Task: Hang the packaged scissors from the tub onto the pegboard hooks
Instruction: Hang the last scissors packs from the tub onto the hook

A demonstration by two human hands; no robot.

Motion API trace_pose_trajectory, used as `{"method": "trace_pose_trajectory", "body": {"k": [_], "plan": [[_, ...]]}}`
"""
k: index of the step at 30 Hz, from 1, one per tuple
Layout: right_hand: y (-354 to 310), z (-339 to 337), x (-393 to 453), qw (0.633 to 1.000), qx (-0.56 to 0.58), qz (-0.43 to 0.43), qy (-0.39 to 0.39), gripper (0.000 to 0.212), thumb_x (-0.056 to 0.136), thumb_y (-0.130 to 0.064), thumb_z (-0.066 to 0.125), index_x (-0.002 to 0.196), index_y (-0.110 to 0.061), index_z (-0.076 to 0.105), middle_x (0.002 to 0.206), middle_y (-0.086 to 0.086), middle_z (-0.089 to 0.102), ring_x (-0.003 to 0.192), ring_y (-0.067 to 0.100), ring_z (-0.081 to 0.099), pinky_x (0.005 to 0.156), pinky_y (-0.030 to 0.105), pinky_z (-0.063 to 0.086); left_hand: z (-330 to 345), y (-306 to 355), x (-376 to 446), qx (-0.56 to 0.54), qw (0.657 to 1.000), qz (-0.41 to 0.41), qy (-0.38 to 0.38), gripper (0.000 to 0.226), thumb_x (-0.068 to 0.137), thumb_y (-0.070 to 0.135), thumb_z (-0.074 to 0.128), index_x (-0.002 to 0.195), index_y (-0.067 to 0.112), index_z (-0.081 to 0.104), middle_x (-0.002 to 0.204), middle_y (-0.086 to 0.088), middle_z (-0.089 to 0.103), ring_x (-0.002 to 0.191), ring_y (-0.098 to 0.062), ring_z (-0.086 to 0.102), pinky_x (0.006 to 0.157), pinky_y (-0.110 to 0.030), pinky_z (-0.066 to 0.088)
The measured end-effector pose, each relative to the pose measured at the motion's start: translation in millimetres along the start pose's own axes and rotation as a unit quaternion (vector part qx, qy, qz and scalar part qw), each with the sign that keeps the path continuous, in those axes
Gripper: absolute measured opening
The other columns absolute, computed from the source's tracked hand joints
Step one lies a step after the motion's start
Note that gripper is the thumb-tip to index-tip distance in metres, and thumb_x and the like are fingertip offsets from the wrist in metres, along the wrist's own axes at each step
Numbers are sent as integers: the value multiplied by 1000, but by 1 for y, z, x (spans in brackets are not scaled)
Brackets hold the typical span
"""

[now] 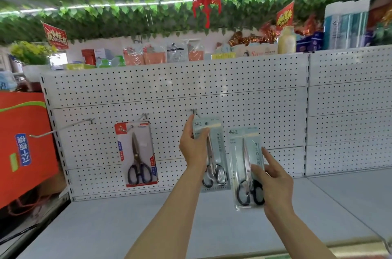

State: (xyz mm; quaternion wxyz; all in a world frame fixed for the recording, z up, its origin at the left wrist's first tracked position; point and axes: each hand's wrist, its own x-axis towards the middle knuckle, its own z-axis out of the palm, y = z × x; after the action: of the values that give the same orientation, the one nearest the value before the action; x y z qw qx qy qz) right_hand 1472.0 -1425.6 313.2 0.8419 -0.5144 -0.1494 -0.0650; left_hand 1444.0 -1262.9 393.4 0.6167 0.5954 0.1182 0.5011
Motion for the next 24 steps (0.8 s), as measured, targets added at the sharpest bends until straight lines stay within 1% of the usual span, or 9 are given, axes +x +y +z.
{"method": "trace_pose_trajectory", "body": {"k": [4,7,8,10,12,15,17,22,24], "plan": [[0,3,7,1000,-5,2,-11,55,81,0,72,117,-41,67,81,10,52,75,21,47,79,34,47,3,-9,11,22,1000,2,11,60,85,5,72,137,29,55,123,9,61,86,14,57,60,1,45],[-1,7,8,1000,-7,4,-22,57,82,1,71,117,-43,66,78,11,51,73,22,48,79,31,49,5,-23,17,29,999,-4,22,60,84,10,73,135,36,56,123,6,66,100,-9,66,78,-19,58],[-2,9,8,1000,-6,4,-24,57,82,1,71,117,-43,65,79,11,50,73,21,49,79,28,49,5,-27,19,42,999,-2,27,60,84,13,74,134,39,56,120,10,66,103,-12,65,86,-27,57],[-3,12,9,1000,-2,5,-25,56,82,0,72,118,-41,65,82,8,49,75,18,51,78,19,47,8,-34,23,67,997,9,35,58,85,17,74,134,40,55,110,19,60,101,-12,61,92,-28,53],[-1,15,10,1000,-6,8,-26,55,82,0,72,121,-39,65,82,3,46,75,15,49,75,13,45,11,-38,27,88,995,25,41,56,86,18,73,135,38,54,108,13,57,100,-14,58,89,-25,49],[3,20,10,999,-12,14,-32,55,81,-2,73,120,-41,66,78,1,48,73,14,49,78,18,45,14,-44,36,116,992,29,46,54,87,18,72,135,37,54,109,-1,54,92,-13,55,73,-12,42],[4,23,11,999,-11,15,-36,55,82,1,71,120,-39,66,67,-4,51,61,8,49,68,12,47,15,-46,42,129,990,29,48,54,87,19,73,135,36,55,107,-3,53,86,-11,54,67,-7,37],[6,32,11,999,-12,9,-45,55,83,5,68,124,-32,64,52,-15,46,51,6,44,57,6,44,6,-48,48,160,986,37,28,55,87,27,72,137,41,52,106,3,52,81,1,52,67,-8,37],[7,39,10,999,-10,11,-47,54,82,5,69,122,-32,66,55,-12,50,53,6,47,57,7,46,-3,-50,50,189,981,46,18,57,86,33,72,137,44,49,106,6,48,89,-6,54,73,-18,43]]}}
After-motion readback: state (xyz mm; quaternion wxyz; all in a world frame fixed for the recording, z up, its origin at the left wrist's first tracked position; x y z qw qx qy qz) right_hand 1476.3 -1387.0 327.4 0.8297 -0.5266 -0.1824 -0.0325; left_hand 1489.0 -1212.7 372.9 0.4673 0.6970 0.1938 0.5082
